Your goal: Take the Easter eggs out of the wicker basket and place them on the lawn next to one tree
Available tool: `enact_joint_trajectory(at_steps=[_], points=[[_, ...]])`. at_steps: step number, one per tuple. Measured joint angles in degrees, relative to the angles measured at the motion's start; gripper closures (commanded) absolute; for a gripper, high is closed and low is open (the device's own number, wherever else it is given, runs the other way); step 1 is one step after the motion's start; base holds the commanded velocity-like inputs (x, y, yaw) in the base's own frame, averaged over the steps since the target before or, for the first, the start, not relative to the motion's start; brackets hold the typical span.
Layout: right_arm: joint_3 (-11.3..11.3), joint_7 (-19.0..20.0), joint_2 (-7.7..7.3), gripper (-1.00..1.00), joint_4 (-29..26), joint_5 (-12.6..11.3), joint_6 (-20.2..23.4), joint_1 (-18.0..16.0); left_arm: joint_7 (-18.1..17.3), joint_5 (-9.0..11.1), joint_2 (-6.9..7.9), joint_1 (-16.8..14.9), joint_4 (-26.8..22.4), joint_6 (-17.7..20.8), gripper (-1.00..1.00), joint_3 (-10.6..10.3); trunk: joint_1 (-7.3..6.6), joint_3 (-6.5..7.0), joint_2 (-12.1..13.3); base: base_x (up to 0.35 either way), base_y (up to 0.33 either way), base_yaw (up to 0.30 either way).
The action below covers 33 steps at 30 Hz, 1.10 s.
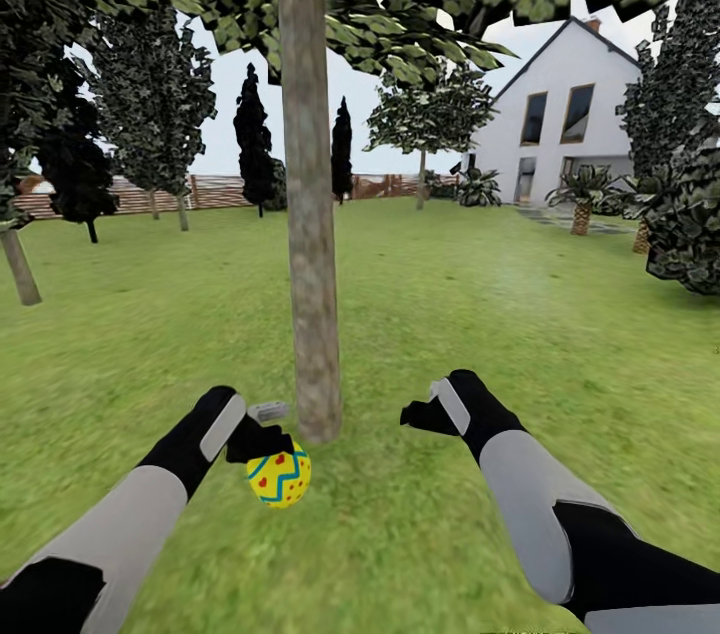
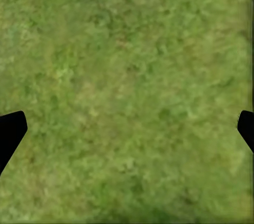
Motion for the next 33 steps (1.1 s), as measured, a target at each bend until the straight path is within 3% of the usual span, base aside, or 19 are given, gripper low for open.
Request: enact_joint_trajectory(at_steps=[5,17,23,33], points=[[-1.67,0.00,-0.01,-1.00,0.05,0.00,0.04,0.00,0.00,-0.08,-0.46,0.04,0.16,0.01,1.00,-0.09,-1.10,1.10,2.01,0.000,0.000,-0.184],[-1.99,-0.02,-0.01,-1.00,0.06,0.01,0.04,-0.01,-0.02,-0.14,-0.38,0.12,-0.36,0.00,1.00,-0.33,-1.12,1.58,2.00,0.037,-0.050,-0.188],[-1.97,-0.02,-0.01,-1.00,0.07,0.03,0.10,-0.03,0.03,-0.11,-0.40,0.12,-0.44,-0.23,1.00,-5.19,-1.12,1.92,1.98,0.174,-0.237,-0.210],[-1.97,-0.03,-0.01,-1.00,0.07,0.01,0.10,-0.04,0.12,-0.15,-0.40,0.11,-0.37,-1.51,1.00,-6.08,-1.12,2.53,1.96,0.227,-0.243,-0.201]])
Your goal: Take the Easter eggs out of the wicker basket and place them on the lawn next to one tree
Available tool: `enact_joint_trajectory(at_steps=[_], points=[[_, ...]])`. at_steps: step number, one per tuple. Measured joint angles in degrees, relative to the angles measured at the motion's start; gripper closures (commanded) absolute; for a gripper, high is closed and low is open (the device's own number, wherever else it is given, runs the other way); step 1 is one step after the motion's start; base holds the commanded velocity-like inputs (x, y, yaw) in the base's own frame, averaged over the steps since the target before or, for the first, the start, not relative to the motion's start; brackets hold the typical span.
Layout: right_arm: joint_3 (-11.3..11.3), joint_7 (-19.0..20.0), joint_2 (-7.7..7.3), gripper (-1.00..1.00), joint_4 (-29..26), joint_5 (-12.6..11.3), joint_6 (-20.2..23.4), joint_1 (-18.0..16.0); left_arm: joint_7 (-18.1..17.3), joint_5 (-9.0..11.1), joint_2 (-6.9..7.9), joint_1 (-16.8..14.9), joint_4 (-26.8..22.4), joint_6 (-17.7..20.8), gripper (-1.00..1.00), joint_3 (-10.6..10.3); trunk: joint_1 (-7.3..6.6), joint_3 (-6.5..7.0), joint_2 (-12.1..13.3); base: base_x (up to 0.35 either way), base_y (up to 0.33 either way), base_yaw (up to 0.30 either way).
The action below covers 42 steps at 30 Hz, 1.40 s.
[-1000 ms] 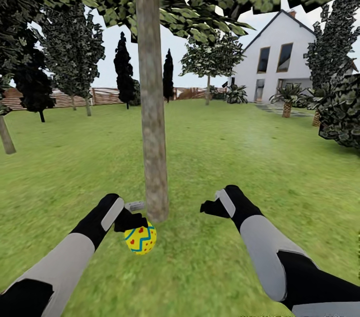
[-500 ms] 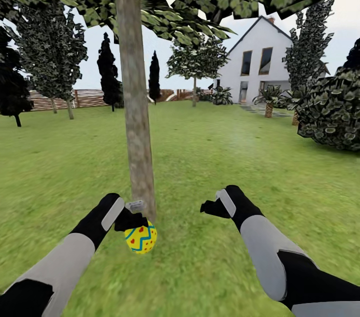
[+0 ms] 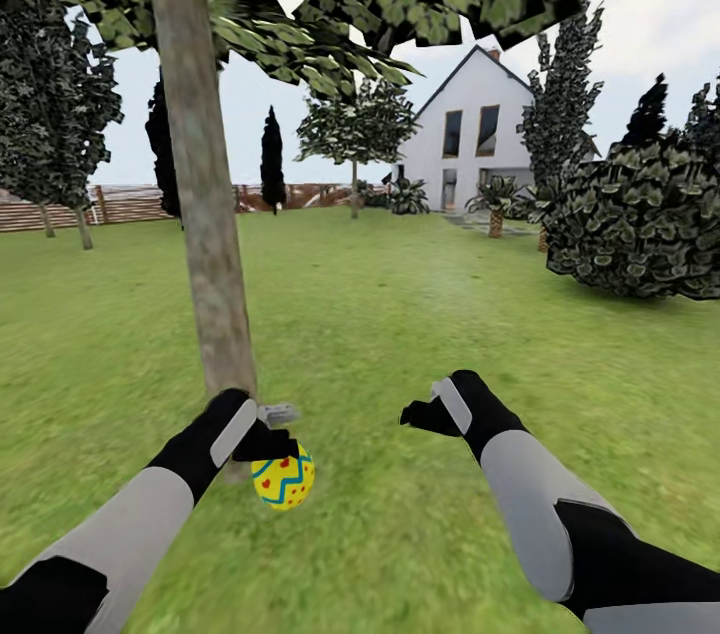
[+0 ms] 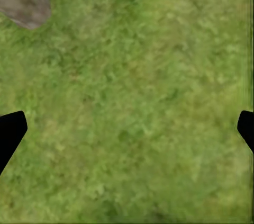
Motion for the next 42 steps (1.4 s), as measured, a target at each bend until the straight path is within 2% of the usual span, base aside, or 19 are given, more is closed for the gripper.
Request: enact_joint_trajectory(at_steps=[12,29,42], points=[[0.01,-0.01,0.01,-1.00,-0.01,0.00,-0.10,0.00,0.00,0.00,-0.07,0.00,-0.01,-0.42,1.00,-1.20,-0.01,0.43,0.00,0.249,-0.230,-0.086],[-0.04,-0.01,0.01,-1.00,-0.06,0.00,-0.02,-0.01,0.04,0.01,-0.13,0.01,-0.01,-0.45,1.00,-1.24,-0.01,0.46,0.00,0.250,-0.229,-0.002],[0.00,-0.01,0.01,-1.00,-0.07,0.00,0.06,-0.01,0.09,-0.01,-0.16,0.01,0.05,-0.66,1.00,-1.24,-0.01,1.36,0.00,0.249,-0.229,0.000]])
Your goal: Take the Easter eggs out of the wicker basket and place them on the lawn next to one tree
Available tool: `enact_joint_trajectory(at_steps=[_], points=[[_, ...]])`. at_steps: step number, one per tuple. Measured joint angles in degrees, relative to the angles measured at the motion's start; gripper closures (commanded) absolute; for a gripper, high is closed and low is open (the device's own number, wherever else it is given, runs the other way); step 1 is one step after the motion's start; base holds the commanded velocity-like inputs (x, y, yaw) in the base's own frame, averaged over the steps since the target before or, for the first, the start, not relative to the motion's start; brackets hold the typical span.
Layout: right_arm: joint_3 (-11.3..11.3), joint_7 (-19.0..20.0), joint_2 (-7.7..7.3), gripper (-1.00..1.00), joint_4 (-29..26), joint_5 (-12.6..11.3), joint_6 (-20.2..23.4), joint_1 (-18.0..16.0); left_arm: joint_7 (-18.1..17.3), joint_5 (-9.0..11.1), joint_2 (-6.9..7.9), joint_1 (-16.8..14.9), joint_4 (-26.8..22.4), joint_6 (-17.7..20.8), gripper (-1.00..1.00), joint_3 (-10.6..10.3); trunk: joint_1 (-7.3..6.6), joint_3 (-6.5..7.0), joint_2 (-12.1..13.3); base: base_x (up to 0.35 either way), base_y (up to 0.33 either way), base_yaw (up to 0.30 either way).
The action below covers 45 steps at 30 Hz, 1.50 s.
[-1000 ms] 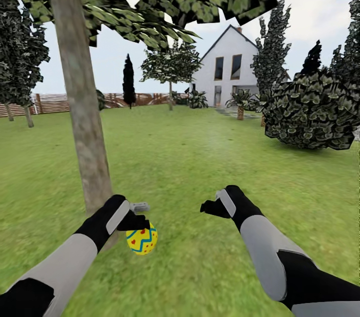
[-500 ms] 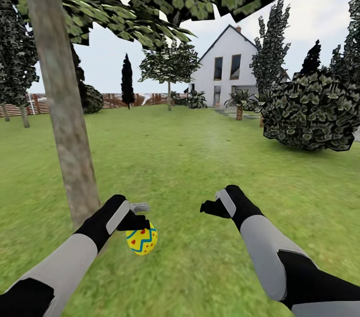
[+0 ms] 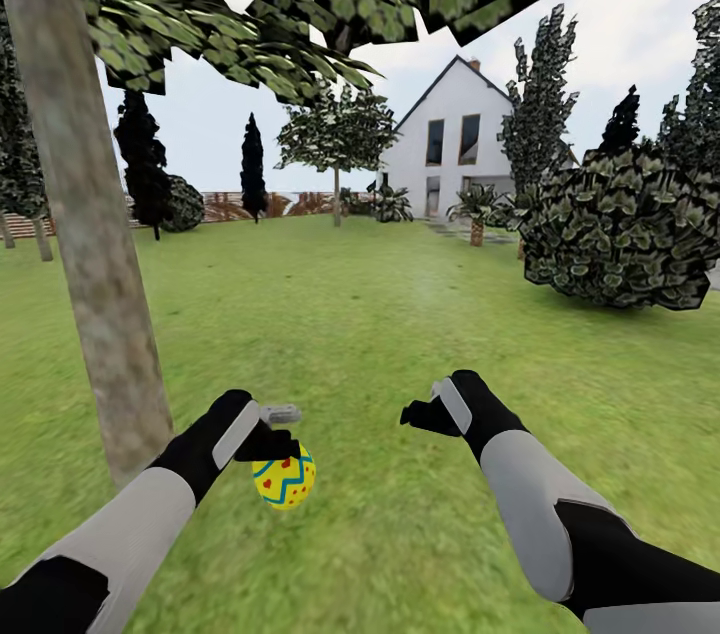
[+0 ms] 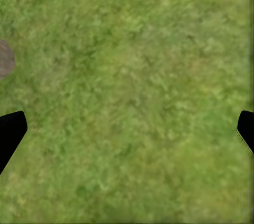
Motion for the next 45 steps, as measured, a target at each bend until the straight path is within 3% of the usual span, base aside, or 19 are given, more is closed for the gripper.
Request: enact_joint_trajectory(at_steps=[11,31,45], points=[[0.00,0.02,-0.01,-1.00,0.08,0.01,-0.02,0.00,-0.07,0.04,-0.01,0.00,0.98,-1.65,1.00,0.10,-0.01,0.03,0.00,0.263,-0.174,0.000],[0.01,0.03,-0.01,-1.00,0.08,0.00,0.00,0.01,0.02,0.37,-0.01,-0.01,1.00,-1.88,1.00,0.51,-0.01,0.03,0.00,0.312,0.043,0.000],[0.00,0.02,-0.01,-1.00,0.08,0.00,0.00,0.00,0.10,0.44,0.07,-0.01,1.08,-1.88,1.00,0.88,0.03,0.03,0.00,0.028,0.003,0.000]])
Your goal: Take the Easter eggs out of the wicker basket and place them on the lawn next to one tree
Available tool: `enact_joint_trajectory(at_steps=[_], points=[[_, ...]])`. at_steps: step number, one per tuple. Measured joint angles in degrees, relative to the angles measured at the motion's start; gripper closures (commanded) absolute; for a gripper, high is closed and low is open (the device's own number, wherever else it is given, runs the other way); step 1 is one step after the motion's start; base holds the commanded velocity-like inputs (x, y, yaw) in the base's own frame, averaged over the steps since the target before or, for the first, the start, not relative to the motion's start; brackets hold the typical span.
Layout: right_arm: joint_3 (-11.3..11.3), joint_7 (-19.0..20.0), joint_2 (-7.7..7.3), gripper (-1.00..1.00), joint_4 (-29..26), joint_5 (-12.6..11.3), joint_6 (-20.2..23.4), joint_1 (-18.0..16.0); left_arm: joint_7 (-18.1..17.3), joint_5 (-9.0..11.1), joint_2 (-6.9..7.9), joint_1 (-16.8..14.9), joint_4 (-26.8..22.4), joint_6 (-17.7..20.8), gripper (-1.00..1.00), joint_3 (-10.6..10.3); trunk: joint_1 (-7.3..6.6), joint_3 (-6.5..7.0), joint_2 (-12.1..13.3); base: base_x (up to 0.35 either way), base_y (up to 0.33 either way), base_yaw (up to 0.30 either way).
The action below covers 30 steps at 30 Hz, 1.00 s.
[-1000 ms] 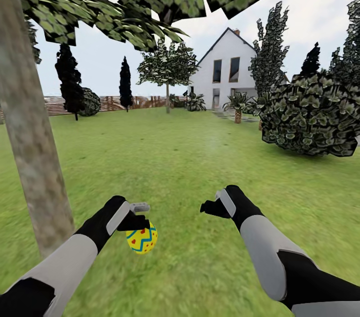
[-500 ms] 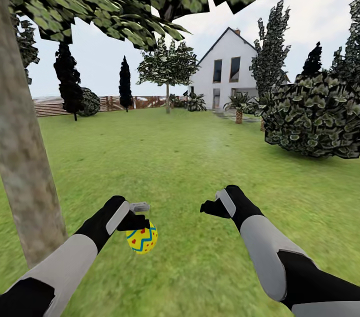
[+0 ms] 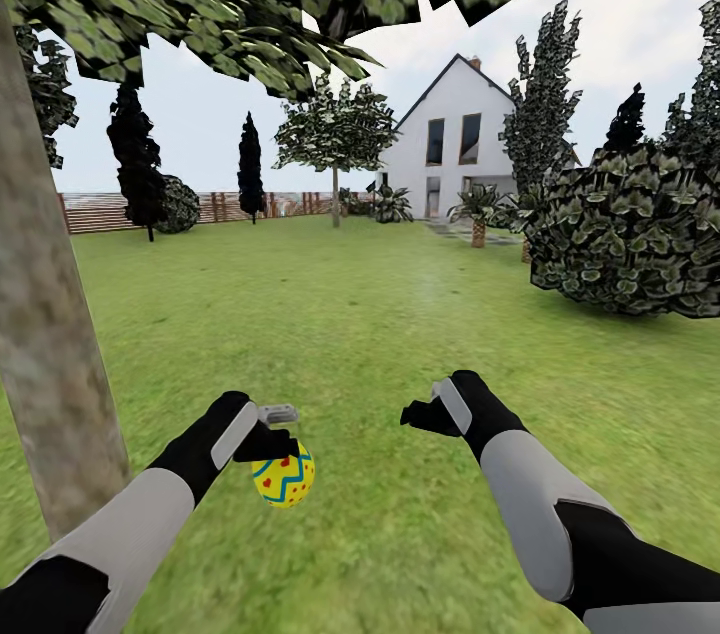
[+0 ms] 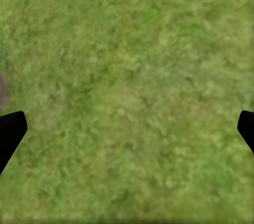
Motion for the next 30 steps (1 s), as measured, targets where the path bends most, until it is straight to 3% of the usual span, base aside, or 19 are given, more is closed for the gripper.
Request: enact_joint_trajectory(at_steps=[12,24,30], points=[[0.00,0.00,0.00,-1.00,0.00,0.00,0.00,0.00,-0.10,0.01,0.10,0.00,-0.02,-0.52,1.00,0.03,0.00,0.00,0.00,0.000,0.000,0.000],[0.05,0.00,0.00,-1.00,0.00,0.00,0.00,0.00,0.00,0.01,0.09,0.00,0.01,-0.49,1.00,0.04,-2.63,2.15,4.80,0.000,0.000,0.000],[0.09,0.00,0.00,-1.00,0.00,-0.01,0.00,0.00,-0.41,0.07,0.27,0.00,-0.05,-0.45,1.00,0.03,-2.65,2.16,4.81,0.064,0.017,0.000]])
